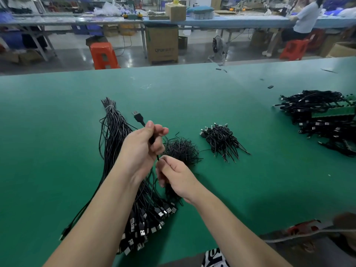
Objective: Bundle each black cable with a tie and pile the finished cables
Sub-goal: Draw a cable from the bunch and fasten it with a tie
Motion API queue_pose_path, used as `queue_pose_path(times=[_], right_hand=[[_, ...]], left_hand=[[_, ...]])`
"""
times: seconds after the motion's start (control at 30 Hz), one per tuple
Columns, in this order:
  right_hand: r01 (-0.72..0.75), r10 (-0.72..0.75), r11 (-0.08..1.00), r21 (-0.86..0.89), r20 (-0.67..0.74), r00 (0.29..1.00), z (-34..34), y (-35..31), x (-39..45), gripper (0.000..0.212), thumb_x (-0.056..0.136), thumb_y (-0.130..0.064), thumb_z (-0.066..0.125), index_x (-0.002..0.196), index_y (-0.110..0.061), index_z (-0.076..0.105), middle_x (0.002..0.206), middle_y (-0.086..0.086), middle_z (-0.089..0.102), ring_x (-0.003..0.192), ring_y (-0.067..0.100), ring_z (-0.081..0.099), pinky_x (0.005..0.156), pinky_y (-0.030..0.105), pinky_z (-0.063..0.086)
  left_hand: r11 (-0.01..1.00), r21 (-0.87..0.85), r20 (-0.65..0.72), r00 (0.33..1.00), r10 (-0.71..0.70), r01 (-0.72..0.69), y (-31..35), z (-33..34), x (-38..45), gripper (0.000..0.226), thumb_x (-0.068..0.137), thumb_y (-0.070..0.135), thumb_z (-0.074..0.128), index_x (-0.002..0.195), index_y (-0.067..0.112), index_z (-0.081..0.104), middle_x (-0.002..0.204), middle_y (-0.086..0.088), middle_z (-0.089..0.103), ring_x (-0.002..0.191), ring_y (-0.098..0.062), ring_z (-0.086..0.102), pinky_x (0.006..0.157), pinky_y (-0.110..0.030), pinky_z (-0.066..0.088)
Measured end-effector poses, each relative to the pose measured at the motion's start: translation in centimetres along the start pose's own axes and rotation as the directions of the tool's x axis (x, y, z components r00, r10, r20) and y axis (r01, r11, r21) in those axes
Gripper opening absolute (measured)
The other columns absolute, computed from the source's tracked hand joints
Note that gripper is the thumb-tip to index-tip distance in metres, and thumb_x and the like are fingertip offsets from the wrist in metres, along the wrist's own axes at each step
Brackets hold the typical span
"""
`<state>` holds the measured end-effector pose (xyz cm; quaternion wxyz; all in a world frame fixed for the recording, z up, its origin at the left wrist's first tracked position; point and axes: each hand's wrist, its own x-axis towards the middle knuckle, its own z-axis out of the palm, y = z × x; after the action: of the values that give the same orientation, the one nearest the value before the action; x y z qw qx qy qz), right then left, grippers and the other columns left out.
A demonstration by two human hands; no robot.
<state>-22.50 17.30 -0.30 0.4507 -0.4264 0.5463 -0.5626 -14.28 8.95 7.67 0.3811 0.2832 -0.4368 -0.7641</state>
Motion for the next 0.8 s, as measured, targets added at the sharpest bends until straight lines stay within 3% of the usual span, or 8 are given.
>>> queue_pose_path(times=[0.17,0.23,0.37,0.47,0.53,0.6,0.73,0.8], right_hand=[[0.029,-0.004,0.932,-0.362,0.070,0.998,-1.9,-0.9,0.2,0.015,0.094,-0.037,0.064,0.106,-0.030,0.068,0.101,-0.012,0.070,0.094,0.008,0.065,0.094,0.037,0.050],[0.048,-0.011,0.957,-0.286,0.127,0.992,-2.5,-1.7,0.4,0.029,0.085,-0.032,0.075,0.111,-0.039,0.063,0.112,-0.016,0.069,0.112,0.006,0.063,0.105,0.036,0.047],[0.069,-0.072,0.997,0.032,0.089,0.993,-3.2,-2.1,0.8,0.037,0.083,-0.005,0.078,0.086,-0.040,0.065,0.073,-0.023,0.057,0.080,-0.002,0.060,0.089,0.019,0.050],[0.066,-0.063,0.992,0.109,-0.026,0.998,-3.0,-1.6,1.0,0.039,0.084,0.006,0.075,0.109,-0.022,0.066,0.060,-0.020,0.038,0.063,-0.001,0.044,0.096,0.022,0.050],[0.081,-0.077,0.994,0.078,-0.053,0.996,-3.1,-1.5,1.2,0.036,0.084,0.005,0.076,0.117,-0.008,0.066,0.054,-0.019,0.035,0.057,-0.002,0.039,0.096,0.023,0.050],[0.107,-0.107,0.994,0.005,-0.044,0.993,-3.6,-1.6,1.1,0.026,0.083,0.001,0.079,0.105,-0.004,0.067,0.053,-0.018,0.039,0.056,-0.001,0.041,0.082,0.020,0.051],[0.117,-0.122,0.989,-0.092,-0.046,0.991,-4.6,-1.6,0.8,0.032,0.075,-0.007,0.084,0.102,-0.014,0.068,0.076,-0.006,0.070,0.078,0.007,0.068,0.080,0.020,0.054],[0.128,-0.144,0.971,-0.201,-0.068,0.987,-5.0,-1.5,0.8,0.034,0.075,-0.014,0.084,0.100,-0.028,0.067,0.076,-0.015,0.071,0.077,0.001,0.068,0.077,0.014,0.052]], left_hand=[[0.984,0.174,0.104,0.994,-0.044,0.025,-0.1,-0.4,-0.5,0.043,0.105,0.023,0.044,0.071,0.014,0.068,0.067,-0.007,0.059,0.054,-0.015,0.034,0.057,-0.030,0.029],[0.977,0.210,0.180,0.981,-0.068,0.030,0.0,-0.5,-0.8,0.046,0.104,0.025,0.044,0.070,0.017,0.073,0.059,-0.005,0.054,0.066,-0.023,0.044,0.062,-0.032,0.038],[0.976,0.206,0.285,0.950,-0.129,0.070,-0.2,-0.3,-1.0,0.040,0.099,0.027,0.049,0.073,0.014,0.075,0.062,-0.013,0.061,0.089,-0.029,0.064,0.079,-0.036,0.059],[0.972,0.218,0.309,0.939,-0.149,0.083,-0.4,-0.1,-1.1,0.037,0.096,0.028,0.051,0.080,0.007,0.077,0.071,-0.018,0.068,0.079,-0.028,0.066,0.075,-0.034,0.060],[0.963,0.257,0.337,0.927,-0.163,0.076,-0.4,-0.1,-1.0,0.039,0.101,0.024,0.048,0.086,0.003,0.078,0.077,-0.021,0.070,0.078,-0.028,0.068,0.076,-0.034,0.060],[0.951,0.300,0.359,0.915,-0.183,0.073,-0.4,0.0,-1.0,0.042,0.103,0.023,0.045,0.086,0.003,0.077,0.084,-0.024,0.072,0.083,-0.028,0.070,0.079,-0.034,0.060],[0.875,0.483,0.366,0.918,-0.155,-0.045,-1.0,0.1,-1.2,0.041,0.107,0.023,0.043,0.091,-0.002,0.072,0.092,-0.019,0.076,0.099,-0.027,0.073,0.091,-0.027,0.056],[0.825,0.554,0.379,0.916,-0.130,-0.112,-1.1,0.0,-1.3,0.040,0.107,0.023,0.043,0.094,-0.002,0.072,0.092,-0.014,0.077,0.100,-0.022,0.072,0.092,-0.022,0.053]])
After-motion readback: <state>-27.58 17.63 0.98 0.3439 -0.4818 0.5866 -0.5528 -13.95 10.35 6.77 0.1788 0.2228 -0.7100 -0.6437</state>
